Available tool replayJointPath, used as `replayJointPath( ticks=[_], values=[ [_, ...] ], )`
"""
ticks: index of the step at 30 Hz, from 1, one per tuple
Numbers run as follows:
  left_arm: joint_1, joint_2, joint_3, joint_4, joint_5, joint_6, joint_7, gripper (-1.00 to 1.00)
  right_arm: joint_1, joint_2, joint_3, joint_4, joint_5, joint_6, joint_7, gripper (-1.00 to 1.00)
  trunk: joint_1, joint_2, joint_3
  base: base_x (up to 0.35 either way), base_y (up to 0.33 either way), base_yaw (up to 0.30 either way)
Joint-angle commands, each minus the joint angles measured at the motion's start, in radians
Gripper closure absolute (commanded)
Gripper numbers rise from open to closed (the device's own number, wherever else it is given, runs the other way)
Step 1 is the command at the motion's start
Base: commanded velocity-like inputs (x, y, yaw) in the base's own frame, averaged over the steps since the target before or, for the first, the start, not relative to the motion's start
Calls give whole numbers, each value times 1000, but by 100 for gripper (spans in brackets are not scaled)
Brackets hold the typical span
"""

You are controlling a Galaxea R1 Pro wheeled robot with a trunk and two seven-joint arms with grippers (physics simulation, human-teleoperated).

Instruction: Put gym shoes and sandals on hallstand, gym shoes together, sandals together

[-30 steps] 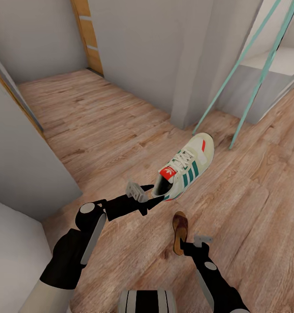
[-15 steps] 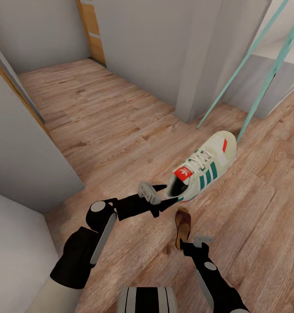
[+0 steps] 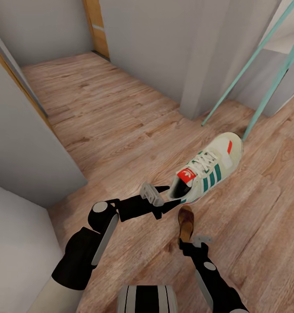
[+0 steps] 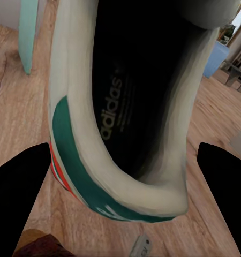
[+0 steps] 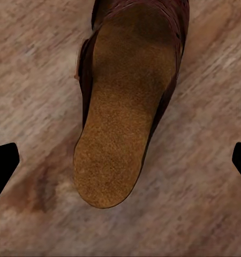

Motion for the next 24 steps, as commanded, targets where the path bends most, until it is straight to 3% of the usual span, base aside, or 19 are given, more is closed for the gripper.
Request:
replayJointPath(
  ticks=[1,10,12,16,18,24],
  values=[
    [-1,0,-1,0,8,8,-1,100,0,1,-3,0,0,-6,-1,-100,0,0,-2,0,0,163],
    [1,0,-3,0,8,8,-1,100,0,4,-3,0,-13,-78,-1,-100,0,0,-4,0,0,35],
    [1,0,-3,0,8,8,-1,100,0,4,-3,0,-45,-80,-1,-100,0,0,-4,0,0,26],
    [1,0,-4,0,8,8,-1,100,0,4,-3,0,-200,-94,-1,-100,0,0,-4,0,0,76],
    [1,0,-4,0,8,8,-1,100,0,4,-2,0,-253,-98,-1,-100,0,0,-5,0,0,38],
    [1,0,-10,0,8,8,-1,100,0,4,-2,0,-290,-100,-1,-100,0,0,-5,0,0,9]
  ],
)
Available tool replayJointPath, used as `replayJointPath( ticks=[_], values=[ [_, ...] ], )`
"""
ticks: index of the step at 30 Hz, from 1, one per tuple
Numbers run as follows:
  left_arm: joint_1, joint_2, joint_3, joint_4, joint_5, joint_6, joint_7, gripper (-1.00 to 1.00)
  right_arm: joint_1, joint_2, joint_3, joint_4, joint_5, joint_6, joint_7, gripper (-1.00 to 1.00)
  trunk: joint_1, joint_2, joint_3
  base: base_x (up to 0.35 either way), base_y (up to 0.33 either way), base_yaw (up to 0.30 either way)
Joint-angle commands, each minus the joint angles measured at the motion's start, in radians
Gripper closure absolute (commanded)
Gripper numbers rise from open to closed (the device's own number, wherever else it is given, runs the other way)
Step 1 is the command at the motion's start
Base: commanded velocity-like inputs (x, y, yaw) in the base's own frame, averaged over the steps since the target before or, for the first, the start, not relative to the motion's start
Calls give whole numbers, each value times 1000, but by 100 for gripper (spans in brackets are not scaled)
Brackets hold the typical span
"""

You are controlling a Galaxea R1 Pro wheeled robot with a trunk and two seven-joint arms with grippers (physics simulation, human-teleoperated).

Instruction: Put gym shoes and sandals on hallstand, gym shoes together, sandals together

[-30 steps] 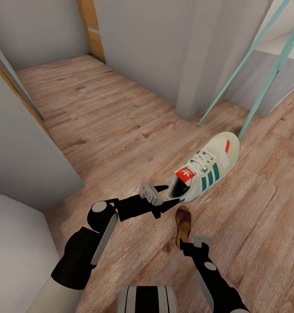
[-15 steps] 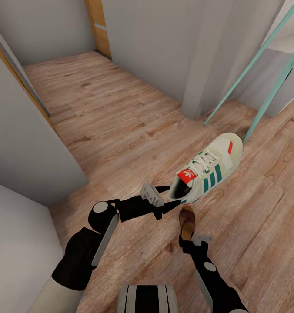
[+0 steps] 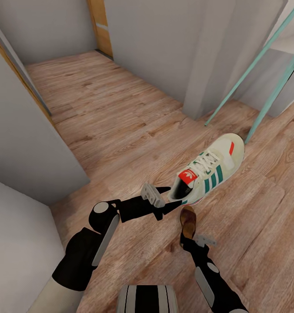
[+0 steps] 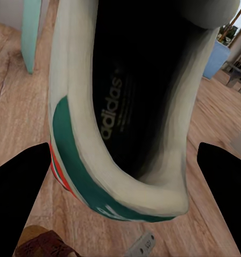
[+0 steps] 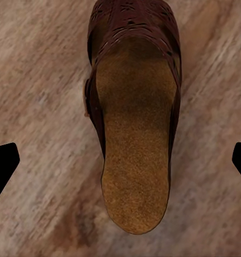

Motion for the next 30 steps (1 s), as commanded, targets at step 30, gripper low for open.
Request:
replayJointPath(
  ticks=[30],
  values=[
    [1,0,-3,0,35,9,-1,100,0,0,-2,0,-15,-5,0,-100,9,-5,-94,0,0,58]
  ],
)
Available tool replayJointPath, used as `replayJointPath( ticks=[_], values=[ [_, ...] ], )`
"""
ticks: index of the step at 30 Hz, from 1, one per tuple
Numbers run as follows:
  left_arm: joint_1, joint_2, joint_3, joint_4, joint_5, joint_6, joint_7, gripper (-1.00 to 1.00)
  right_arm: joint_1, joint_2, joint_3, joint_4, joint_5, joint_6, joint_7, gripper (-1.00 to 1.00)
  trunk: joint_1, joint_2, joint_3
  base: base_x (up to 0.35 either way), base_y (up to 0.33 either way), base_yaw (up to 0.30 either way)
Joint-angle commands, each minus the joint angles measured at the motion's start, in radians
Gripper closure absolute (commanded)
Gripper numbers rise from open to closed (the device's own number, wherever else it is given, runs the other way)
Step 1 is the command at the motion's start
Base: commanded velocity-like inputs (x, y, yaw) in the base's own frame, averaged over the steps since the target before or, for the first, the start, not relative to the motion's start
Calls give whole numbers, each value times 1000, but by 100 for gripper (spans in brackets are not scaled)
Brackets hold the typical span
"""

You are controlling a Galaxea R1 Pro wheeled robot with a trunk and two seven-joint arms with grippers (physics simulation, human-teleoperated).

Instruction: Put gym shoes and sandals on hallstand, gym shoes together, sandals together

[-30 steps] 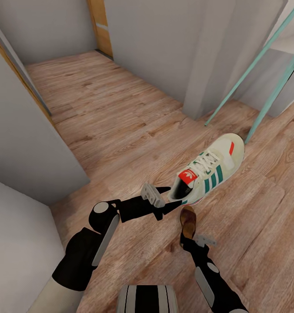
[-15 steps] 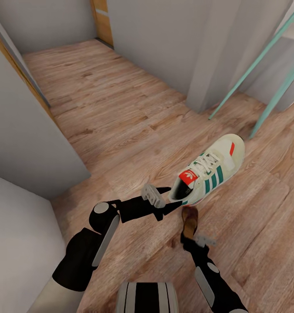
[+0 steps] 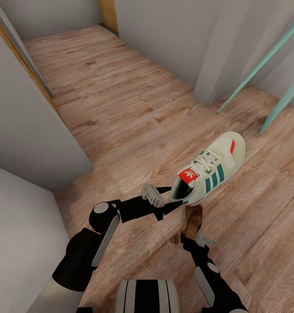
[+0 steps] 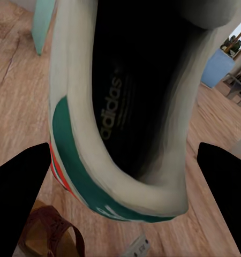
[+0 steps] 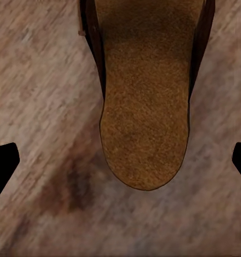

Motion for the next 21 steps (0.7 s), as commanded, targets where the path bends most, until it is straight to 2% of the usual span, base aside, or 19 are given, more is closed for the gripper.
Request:
replayJointPath(
  ticks=[1,8,17,21],
  values=[
    [0,0,0,0,9,9,-1,100,0,1,-1,0,-10,-4,0,-100,0,0,-1,0,0,18],
    [1,1,0,0,9,9,-1,100,0,0,-3,-1,-10,-29,0,-100,0,0,-6,0,0,73],
    [1,0,0,0,9,9,-1,100,0,0,-4,-1,-10,-32,0,-100,4,-2,-45,0,0,25],
    [1,0,0,0,9,9,-1,100,0,-1,-4,-2,-10,-33,0,-100,4,-2,-51,0,0,68]
  ],
)
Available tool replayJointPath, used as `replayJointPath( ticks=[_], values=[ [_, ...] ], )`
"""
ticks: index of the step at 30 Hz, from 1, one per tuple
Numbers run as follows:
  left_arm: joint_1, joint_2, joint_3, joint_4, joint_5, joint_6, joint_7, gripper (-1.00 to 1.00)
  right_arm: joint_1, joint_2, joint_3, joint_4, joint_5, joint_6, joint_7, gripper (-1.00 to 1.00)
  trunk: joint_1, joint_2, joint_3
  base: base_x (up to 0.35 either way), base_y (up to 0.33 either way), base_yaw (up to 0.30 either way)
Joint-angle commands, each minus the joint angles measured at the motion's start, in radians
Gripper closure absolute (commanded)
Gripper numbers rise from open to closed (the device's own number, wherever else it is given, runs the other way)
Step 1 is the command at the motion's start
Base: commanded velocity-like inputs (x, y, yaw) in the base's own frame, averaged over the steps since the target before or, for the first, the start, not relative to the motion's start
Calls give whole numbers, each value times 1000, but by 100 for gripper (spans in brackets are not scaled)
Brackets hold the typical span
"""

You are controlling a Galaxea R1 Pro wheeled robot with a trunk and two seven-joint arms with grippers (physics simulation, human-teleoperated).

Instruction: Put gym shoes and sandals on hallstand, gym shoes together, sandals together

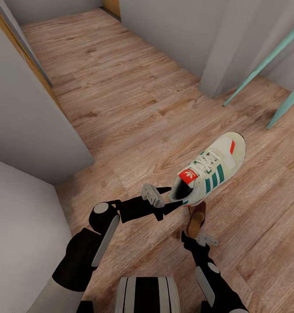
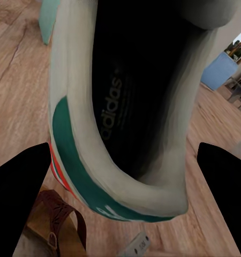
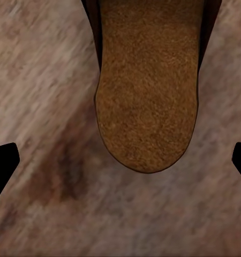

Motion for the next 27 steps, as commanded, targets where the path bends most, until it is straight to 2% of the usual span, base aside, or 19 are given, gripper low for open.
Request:
replayJointPath(
  ticks=[1,5,12,19,27],
  values=[
    [0,0,0,0,8,9,-1,100,0,0,0,0,-9,-4,0,-100,0,0,-2,0,0,44],
    [0,0,0,0,8,9,-1,100,0,0,0,-1,-9,-4,0,-100,0,0,-4,0,0,20],
    [0,0,-2,0,8,9,-1,100,0,0,0,-1,-9,-4,0,-100,3,-2,-37,0,0,2],
    [0,0,-9,0,8,9,-1,100,0,0,0,-1,-9,-4,0,-100,3,-2,-44,0,0,0],
    [0,0,-11,0,8,9,-1,100,0,0,0,-1,-9,-4,0,-100,6,-3,-71,0,0,0]
  ],
)
